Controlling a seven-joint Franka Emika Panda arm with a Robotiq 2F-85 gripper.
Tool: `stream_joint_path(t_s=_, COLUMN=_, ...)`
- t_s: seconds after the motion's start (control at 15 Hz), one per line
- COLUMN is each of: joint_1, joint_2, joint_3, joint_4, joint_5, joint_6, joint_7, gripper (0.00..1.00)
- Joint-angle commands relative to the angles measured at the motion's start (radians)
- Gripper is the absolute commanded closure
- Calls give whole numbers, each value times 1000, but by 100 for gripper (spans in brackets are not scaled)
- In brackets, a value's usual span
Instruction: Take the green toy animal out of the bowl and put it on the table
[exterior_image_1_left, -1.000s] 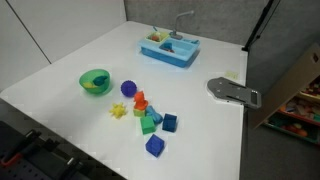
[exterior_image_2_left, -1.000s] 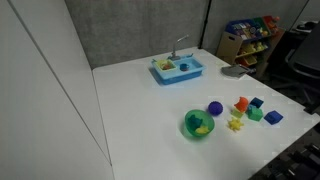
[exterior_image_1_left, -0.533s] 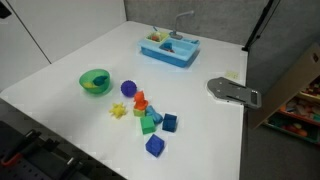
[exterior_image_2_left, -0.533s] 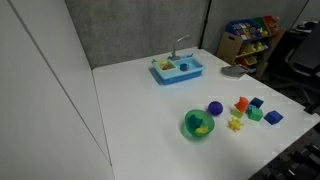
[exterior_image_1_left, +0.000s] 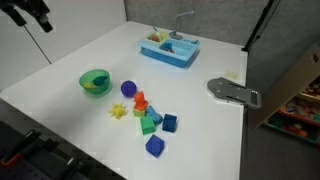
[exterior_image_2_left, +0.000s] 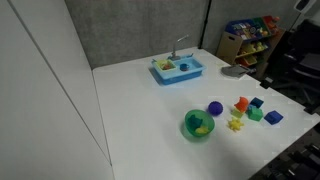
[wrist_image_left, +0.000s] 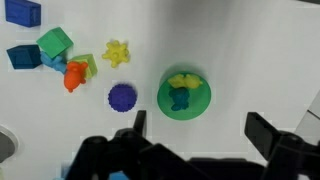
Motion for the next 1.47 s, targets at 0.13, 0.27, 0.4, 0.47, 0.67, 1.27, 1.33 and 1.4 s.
stream_joint_path(t_s=0.13, joint_1=-20, joint_2=285, joint_3=4, joint_4=148, joint_5=0, joint_6=91, joint_7=39, gripper=0)
stream_joint_path(t_s=0.27, joint_1=-24, joint_2=369, joint_3=4, joint_4=185, joint_5=-6, joint_6=123, joint_7=46, gripper=0)
stream_joint_path(t_s=0.4, joint_1=-26, joint_2=447, joint_3=3, joint_4=221, joint_5=-18, joint_6=143, joint_7=58, gripper=0)
stream_joint_path(t_s=0.47, joint_1=-26, joint_2=481, joint_3=3, joint_4=236, joint_5=-25, joint_6=149, joint_7=66, gripper=0)
stream_joint_path(t_s=0.67, joint_1=-20, joint_2=566, joint_3=-2, joint_4=279, joint_5=-39, joint_6=152, joint_7=83, gripper=0)
stream_joint_path(t_s=1.27, joint_1=-17, joint_2=593, joint_3=-5, joint_4=270, joint_5=-34, joint_6=154, joint_7=62, gripper=0)
stream_joint_path(t_s=1.33, joint_1=-17, joint_2=621, joint_3=-5, joint_4=283, joint_5=-34, joint_6=164, joint_7=60, gripper=0)
stream_joint_path(t_s=1.4, joint_1=-16, joint_2=643, joint_3=-6, joint_4=293, joint_5=-35, joint_6=162, joint_7=59, gripper=0)
